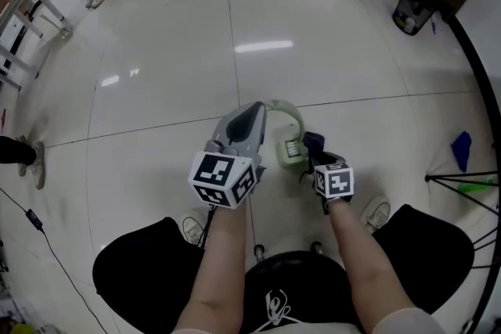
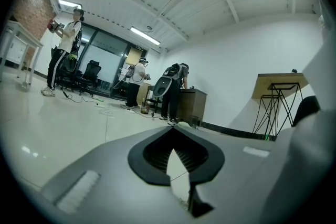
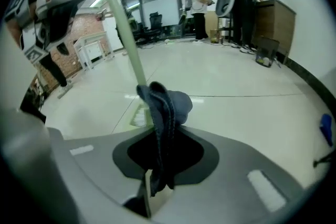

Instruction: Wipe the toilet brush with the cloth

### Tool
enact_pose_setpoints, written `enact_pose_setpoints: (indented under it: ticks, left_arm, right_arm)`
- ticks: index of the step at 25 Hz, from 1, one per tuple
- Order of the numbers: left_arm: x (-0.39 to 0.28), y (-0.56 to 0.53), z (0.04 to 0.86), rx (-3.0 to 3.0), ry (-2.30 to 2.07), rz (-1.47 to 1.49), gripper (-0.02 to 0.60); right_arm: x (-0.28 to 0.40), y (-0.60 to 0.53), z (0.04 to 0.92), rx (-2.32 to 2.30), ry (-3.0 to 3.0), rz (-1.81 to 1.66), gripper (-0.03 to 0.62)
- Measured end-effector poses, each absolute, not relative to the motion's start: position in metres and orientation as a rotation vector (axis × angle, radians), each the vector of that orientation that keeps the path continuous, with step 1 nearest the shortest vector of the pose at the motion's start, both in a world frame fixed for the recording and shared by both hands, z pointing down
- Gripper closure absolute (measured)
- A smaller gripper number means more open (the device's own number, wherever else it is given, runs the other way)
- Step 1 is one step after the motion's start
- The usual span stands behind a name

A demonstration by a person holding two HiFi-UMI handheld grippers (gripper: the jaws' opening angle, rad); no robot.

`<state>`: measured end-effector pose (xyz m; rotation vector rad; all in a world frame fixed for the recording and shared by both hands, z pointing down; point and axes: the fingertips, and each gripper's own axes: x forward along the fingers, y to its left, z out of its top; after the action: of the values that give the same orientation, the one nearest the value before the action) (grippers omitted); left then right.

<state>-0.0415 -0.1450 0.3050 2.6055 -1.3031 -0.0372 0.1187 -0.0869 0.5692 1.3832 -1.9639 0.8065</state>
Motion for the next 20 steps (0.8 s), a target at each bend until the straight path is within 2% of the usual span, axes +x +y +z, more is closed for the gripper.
enact_pose_setpoints:
  ticks: [2, 5, 8, 11, 15, 20]
  left_arm:
    - [-0.044, -0.143, 0.301, 2.612, -1.3, -0.049, 0.575]
    - [-0.051, -0.141, 0.294, 2.617, -1.308, -0.091, 0.575]
    - [-0.052, -0.14, 0.287, 2.619, -1.304, -0.134, 0.575]
    - [-0.053, -0.14, 0.278, 2.617, -1.306, -0.178, 0.575]
    - [-0.069, -0.138, 0.263, 2.599, -1.362, -0.239, 0.575]
    - [-0.081, -0.137, 0.251, 2.604, -1.396, -0.255, 0.575]
  right_arm:
    - [0.137, -0.095, 0.539, 1.566, -2.01, 0.814, 0.523]
    - [0.148, -0.119, 0.444, 1.836, -2.188, 0.676, 0.523]
    - [0.112, -0.124, 0.331, 1.831, -2.481, 0.355, 0.523]
    - [0.047, -0.101, 0.261, 1.583, -2.684, 0.066, 0.523]
    - [-0.008, -0.079, 0.274, 1.399, -2.712, 0.201, 0.523]
    - [-0.019, -0.085, 0.326, 1.323, -2.603, 0.489, 0.523]
